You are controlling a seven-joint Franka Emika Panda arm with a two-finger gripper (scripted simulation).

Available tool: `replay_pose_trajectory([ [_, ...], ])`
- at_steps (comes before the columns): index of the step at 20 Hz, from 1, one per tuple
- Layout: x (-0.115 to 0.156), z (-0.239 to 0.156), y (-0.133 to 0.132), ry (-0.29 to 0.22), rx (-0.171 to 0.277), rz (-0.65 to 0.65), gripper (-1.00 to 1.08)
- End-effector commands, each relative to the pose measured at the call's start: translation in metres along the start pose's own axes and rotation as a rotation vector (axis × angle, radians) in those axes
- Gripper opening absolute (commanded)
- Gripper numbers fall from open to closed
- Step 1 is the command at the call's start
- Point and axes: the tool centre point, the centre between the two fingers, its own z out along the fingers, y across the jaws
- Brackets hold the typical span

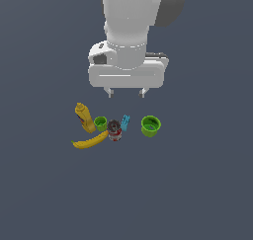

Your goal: Pick up a designated object from a clutter of objects.

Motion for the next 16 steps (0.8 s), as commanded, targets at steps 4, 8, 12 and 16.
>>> replay_pose_trajectory([
  [4,0.001,-0.002,-0.002,0.007,0.001,-0.001,1.00],
  [8,0.006,-0.012,-0.010,0.035,0.004,-0.004,1.00],
  [12,0.009,-0.018,-0.014,0.047,0.005,-0.004,1.00],
  [16,0.008,-0.014,-0.012,0.043,0.005,-0.009,1.00],
])
